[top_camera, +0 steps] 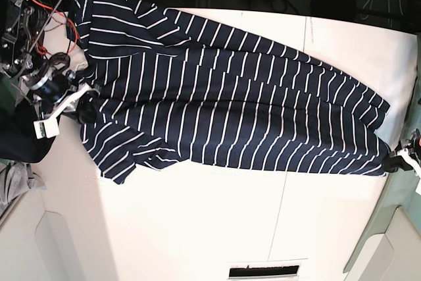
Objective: Layout the t-shirt on the table in an organized manner, then fold the t-shirt properly
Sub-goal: 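Fold the grasped shirt side over toward the middle with both grippers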
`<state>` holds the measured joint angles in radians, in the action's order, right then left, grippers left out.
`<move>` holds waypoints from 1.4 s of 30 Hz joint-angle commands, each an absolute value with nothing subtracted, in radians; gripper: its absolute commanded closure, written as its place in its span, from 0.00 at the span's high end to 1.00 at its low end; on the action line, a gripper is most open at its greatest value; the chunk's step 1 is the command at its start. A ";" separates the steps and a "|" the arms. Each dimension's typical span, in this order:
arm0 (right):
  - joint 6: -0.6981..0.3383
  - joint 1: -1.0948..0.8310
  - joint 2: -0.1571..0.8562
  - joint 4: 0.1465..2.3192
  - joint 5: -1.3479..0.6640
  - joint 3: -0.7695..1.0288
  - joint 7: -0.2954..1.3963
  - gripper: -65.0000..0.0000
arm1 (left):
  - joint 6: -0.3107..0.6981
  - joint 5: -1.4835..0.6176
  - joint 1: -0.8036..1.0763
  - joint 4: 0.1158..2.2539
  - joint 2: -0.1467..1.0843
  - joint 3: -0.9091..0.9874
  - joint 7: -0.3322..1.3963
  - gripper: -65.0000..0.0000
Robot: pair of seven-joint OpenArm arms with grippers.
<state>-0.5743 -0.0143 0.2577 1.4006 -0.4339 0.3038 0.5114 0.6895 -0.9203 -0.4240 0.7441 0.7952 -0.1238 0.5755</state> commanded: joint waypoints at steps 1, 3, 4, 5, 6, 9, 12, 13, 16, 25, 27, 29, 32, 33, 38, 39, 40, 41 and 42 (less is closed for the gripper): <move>-0.579 -0.015 0.270 1.419 -0.453 0.308 0.490 0.00 | 0.698 -0.936 -0.423 0.757 0.824 -0.117 0.565 0.00; -0.572 -0.039 0.266 1.416 -0.452 0.308 0.492 0.00 | 0.698 -0.936 -0.388 0.757 0.820 -0.118 0.559 0.00; -0.570 -0.048 0.266 1.416 -0.452 0.308 0.492 0.00 | 0.698 -0.936 -0.374 0.757 0.817 -0.118 0.548 0.00; -0.569 -0.054 0.266 1.415 -0.451 0.308 0.492 0.01 | 0.698 -0.935 -0.361 0.757 0.811 -0.118 0.539 0.06; -0.563 -0.059 0.266 1.415 -0.451 0.308 0.490 0.14 | 0.698 -0.936 -0.352 0.757 0.805 -0.118 0.529 0.14; -0.545 -0.058 0.266 1.416 -0.449 0.310 0.486 0.48 | 0.698 -0.935 -0.346 0.757 0.787 -0.117 0.488 0.36; -0.545 -0.057 0.266 1.416 -0.453 0.326 0.432 0.54 | 0.698 -0.934 -0.349 0.770 0.787 -0.110 0.418 0.37; -0.545 -0.055 0.266 1.416 -0.453 0.333 0.412 0.54 | 0.698 -0.930 -0.350 0.776 0.786 -0.099 0.406 0.37; -0.542 -0.026 0.266 1.415 -0.453 0.345 0.396 0.54 | 0.698 -0.893 -0.372 0.788 0.774 -0.063 0.383 0.37; -0.535 0.160 0.254 1.264 -0.397 0.345 0.397 0.54 | 0.427 -0.483 -0.449 0.760 0.627 -0.048 0.181 0.37; -0.535 0.212 0.243 1.179 -0.369 0.345 0.397 0.54 | 0.352 -0.429 -0.452 0.728 0.590 -0.048 0.138 0.37; -0.535 0.260 0.234 1.086 -0.355 0.345 0.396 0.54 | 0.286 -0.405 -0.466 0.675 0.561 -0.048 0.115 0.37; -0.535 0.314 0.229 0.946 -0.361 0.345 0.395 0.54 | 0.264 -0.386 -0.503 0.563 0.530 -0.048 0.108 0.37; -0.539 0.328 0.229 0.907 -0.362 0.345 0.395 0.54 | 0.264 -0.371 -0.516 0.526 0.523 -0.048 0.107 0.37; -0.572 0.355 0.224 0.807 -0.415 0.344 0.396 0.54 | 0.265 -0.345 -0.546 0.430 0.508 -0.048 0.080 0.37; -0.574 0.355 0.217 0.806 -0.420 0.344 0.396 0.54 | 0.268 -0.345 -0.545 0.428 0.507 -0.048 0.078 0.34; -0.579 0.355 0.207 0.806 -0.419 0.344 0.397 0.54 | 0.282 -0.337 -0.545 0.428 0.507 -0.048 0.078 0.29; -0.584 0.355 0.196 0.806 -0.419 0.341 0.400 0.54 | 0.306 -0.326 -0.545 0.428 0.507 -0.048 0.078 0.24; -0.585 0.355 0.184 0.806 -0.418 0.336 0.402 0.54 | 0.338 -0.313 -0.545 0.428 0.507 -0.048 0.078 0.20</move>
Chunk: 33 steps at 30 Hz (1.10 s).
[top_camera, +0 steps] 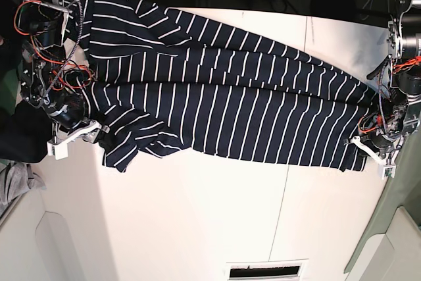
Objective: Layout the t-shirt on the table in an organized manner, then fold the t-shirt properly
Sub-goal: 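Fold the grasped shirt side over toward the middle with both grippers, then press the folded shirt flat and regrasp its edge with both grippers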
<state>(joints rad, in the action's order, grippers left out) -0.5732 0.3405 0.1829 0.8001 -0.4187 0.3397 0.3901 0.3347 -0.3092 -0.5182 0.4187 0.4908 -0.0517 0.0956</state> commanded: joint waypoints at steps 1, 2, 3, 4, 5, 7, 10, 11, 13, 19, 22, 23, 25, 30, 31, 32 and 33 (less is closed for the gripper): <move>-0.585 0.355 0.172 0.806 -0.419 0.327 0.402 0.54 | 0.363 -0.302 -0.546 0.428 0.507 -0.049 0.078 0.16; -0.585 0.355 0.162 0.806 -0.419 0.315 0.401 0.52 | 0.374 -0.297 -0.546 0.428 0.507 -0.055 0.079 0.12; -0.585 0.355 0.151 0.806 -0.418 0.300 0.401 0.48 | 0.379 -0.294 -0.546 0.428 0.508 -0.062 0.079 0.07; -0.584 0.355 0.143 0.806 -0.415 0.285 0.401 0.41 | 0.379 -0.294 -0.545 0.428 0.508 -0.073 0.079 0.01; -0.584 0.355 0.137 0.806 -0.406 0.271 0.401 0.31 | 0.379 -0.294 -0.545 0.428 0.508 -0.086 0.080 0.00; -0.584 0.355 0.132 0.809 -0.386 0.252 0.400 0.07 | 0.391 -0.295 -0.545 0.428 0.516 -0.107 0.079 0.00; -0.584 0.353 0.135 0.834 -0.382 0.249 0.403 0.00 | 0.542 -0.312 -0.546 0.456 0.543 -0.110 0.078 0.00; -0.584 0.351 0.136 0.852 -0.382 0.249 0.407 0.00 | 0.598 -0.335 -0.545 0.477 0.556 -0.110 0.079 0.00; -0.584 0.340 0.138 0.906 -0.382 0.249 0.448 0.00 | 0.698 -0.393 -0.542 0.516 0.588 -0.110 0.097 0.00; -0.584 0.177 0.139 1.255 -0.430 0.249 0.588 0.00 | 0.698 -0.643 -0.485 0.694 0.696 -0.110 0.295 0.00; -0.584 0.061 0.154 1.444 -0.483 0.249 0.588 0.00 | 0.698 -0.694 -0.436 0.798 0.742 -0.110 0.319 0.00; -0.584 0.023 0.163 1.502 -0.503 0.249 0.588 0.00 | 0.698 -0.699 -0.418 0.831 0.757 -0.110 0.319 0.00; -0.584 -0.056 0.182 1.609 -0.527 0.249 0.589 0.00 | 0.698 -0.699 -0.380 0.891 0.792 -0.110 0.320 0.00; -0.584 -0.249 0.216 1.811 -0.577 0.256 0.608 0.00 | 0.698 -0.767 -0.329 0.944 0.878 -0.110 0.372 0.00; -0.584 -0.280 0.219 1.841 -0.585 0.262 0.608 0.00 | 0.698 -0.786 -0.330 0.944 0.888 -0.109 0.399 0.00; -0.584 -0.307 0.219 1.868 -0.589 0.271 0.608 0.00 | 0.698 -0.808 -0.330 0.944 0.897 -0.105 0.424 0.00; -0.584 -0.332 0.219 1.891 -0.593 0.282 0.608 0.00 | 0.698 -0.830 -0.330 0.944 0.903 -0.104 0.452 0.00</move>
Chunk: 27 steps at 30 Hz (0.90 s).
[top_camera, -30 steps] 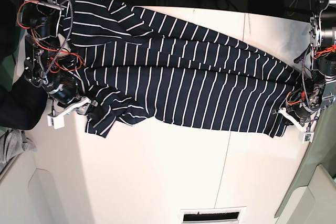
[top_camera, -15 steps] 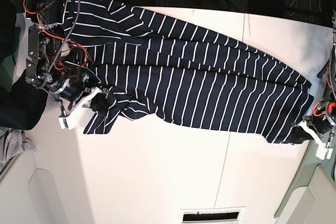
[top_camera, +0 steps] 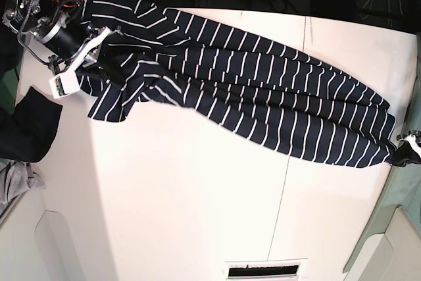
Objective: Layout the t-shirt on the table in an organized manner, then fold the t-shirt properly
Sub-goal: 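Press the folded shirt flat and regrasp its edge with both grippers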
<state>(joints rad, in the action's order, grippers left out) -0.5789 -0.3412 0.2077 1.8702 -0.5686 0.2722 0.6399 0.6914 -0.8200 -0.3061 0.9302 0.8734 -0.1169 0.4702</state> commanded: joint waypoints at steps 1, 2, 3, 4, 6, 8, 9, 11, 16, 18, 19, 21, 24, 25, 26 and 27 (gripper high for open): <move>-0.584 -0.355 0.219 1.911 -0.599 0.291 0.608 0.00 | 0.698 -0.848 -0.330 0.944 0.907 -0.102 0.484 0.00; -0.584 -0.378 0.219 1.927 -0.610 0.301 0.608 0.00 | 0.698 -0.859 -0.329 0.944 0.910 -0.102 0.514 0.00; -0.584 -0.399 0.219 1.941 -0.619 0.308 0.609 0.00 | 0.698 -0.871 -0.329 0.944 0.910 -0.102 0.541 0.00; -0.584 -0.418 0.219 1.953 -0.623 0.310 0.611 0.00 | 0.698 -0.881 -0.326 0.944 0.910 -0.102 0.566 0.00; -0.584 -0.450 0.218 1.962 -0.627 0.310 0.611 0.00 | 0.698 -0.883 -0.316 0.944 0.910 -0.102 0.588 0.00; -0.584 -0.474 0.218 1.961 -0.632 0.310 0.612 0.00 | 0.698 -0.883 -0.306 0.944 0.910 -0.102 0.588 0.00; -0.583 -0.484 0.218 1.961 -0.632 0.310 0.612 0.00 | 0.698 -0.883 -0.297 0.944 0.910 -0.102 0.587 0.00; -0.583 -0.500 0.218 1.959 -0.632 0.310 0.612 0.00 | 0.698 -0.883 -0.281 0.944 0.910 -0.102 0.587 0.00; -0.580 -0.516 0.218 1.928 -0.606 0.310 0.646 0.00 | 0.698 -0.878 -0.224 0.944 0.909 -0.102 0.587 0.10; -0.579 -0.516 0.218 1.904 -0.590 0.310 0.648 0.16 | 0.698 -0.875 -0.200 0.944 0.908 -0.102 0.583 0.24; -0.576 -0.516 0.218 1.891 -0.590 0.310 0.648 0.30 | 0.698 -0.875 -0.192 0.943 0.909 -0.102 0.579 0.28; -0.572 -0.511 0.218 1.863 -0.591 0.310 0.646 0.51 | 0.698 -0.874 -0.179 0.943 0.909 -0.102 0.557 0.30; -0.571 -0.504 0.218 1.855 -0.593 0.312 0.625 0.55 | 0.698 -0.835 -0.177 0.943 0.909 -0.102 0.473 0.30; -0.571 -0.505 0.218 1.861 -0.608 0.314 0.609 0.55 | 0.673 -0.815 -0.178 0.943 0.909 -0.099 0.432 0.30; -0.571 -0.505 0.218 1.871 -0.625 0.317 0.598 0.55 | 0.652 -0.797 -0.178 0.943 0.909 -0.089 0.395 0.30; -0.572 -0.504 0.213 1.884 -0.636 0.322 0.598 0.55 | 0.637 -0.783 -0.178 0.943 0.909 -0.076 0.364 0.30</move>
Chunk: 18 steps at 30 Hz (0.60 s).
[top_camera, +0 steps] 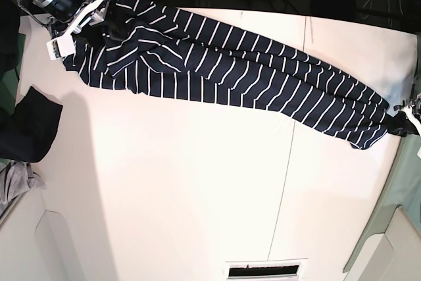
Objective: Layout the t-shirt on the table in an organized manner, then fold the t-shirt properly
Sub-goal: 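Press the folded shirt flat and regrasp its edge with both grippers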
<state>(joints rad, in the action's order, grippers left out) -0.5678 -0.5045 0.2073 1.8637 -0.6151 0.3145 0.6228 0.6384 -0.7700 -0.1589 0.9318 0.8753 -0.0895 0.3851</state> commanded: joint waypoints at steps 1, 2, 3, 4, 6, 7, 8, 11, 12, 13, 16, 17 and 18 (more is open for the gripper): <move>-0.572 -0.501 0.207 1.901 -0.637 0.328 0.599 0.55 | 0.635 -0.783 -0.178 0.944 0.909 -0.059 0.351 0.30; -0.572 -0.498 0.200 1.919 -0.636 0.334 0.599 0.55 | 0.636 -0.785 -0.182 0.944 0.908 -0.041 0.351 0.30; -0.572 -0.492 0.195 1.937 -0.636 0.341 0.599 0.55 | 0.636 -0.786 -0.184 0.944 0.905 -0.020 0.351 0.30; -0.572 -0.484 0.191 1.954 -0.636 0.344 0.599 0.55 | 0.636 -0.789 -0.186 0.944 0.899 0.002 0.351 0.30; -0.572 -0.464 0.183 1.974 -0.636 0.345 0.599 0.55 | 0.631 -0.789 -0.185 0.943 0.884 0.052 0.352 0.30; -0.572 -0.451 0.178 1.974 -0.636 0.345 0.599 0.55 | 0.631 -0.789 -0.185 0.943 0.874 0.075 0.352 0.31; -0.572 -0.440 0.170 1.972 -0.633 0.345 0.599 0.54 | 0.632 -0.789 -0.185 0.943 0.862 0.093 0.355 0.33; -0.572 -0.401 0.128 1.959 -0.604 0.342 0.599 0.38 | 0.632 -0.788 -0.185 0.943 0.823 0.107 0.344 0.35; -0.571 -0.389 0.114 1.950 -0.582 0.338 0.599 0.23 | 0.632 -0.786 -0.185 0.943 0.805 0.107 0.335 0.35; -0.564 -0.378 0.101 1.937 -0.563 0.334 0.599 0.05 | 0.632 -0.773 -0.186 0.943 0.786 0.107 0.331 0.35; -0.562 -0.353 0.080 1.878 -0.532 0.312 0.600 0.00 | 0.609 -0.687 -0.197 0.943 0.728 0.107 0.329 0.35; -0.566 -0.348 0.080 1.853 -0.529 0.302 0.600 0.00 | 0.587 -0.649 -0.201 0.943 0.710 0.107 0.329 0.35; -0.566 -0.345 0.080 1.826 -0.521 0.292 0.599 0.00 | 0.559 -0.612 -0.203 0.943 0.696 0.107 0.325 0.35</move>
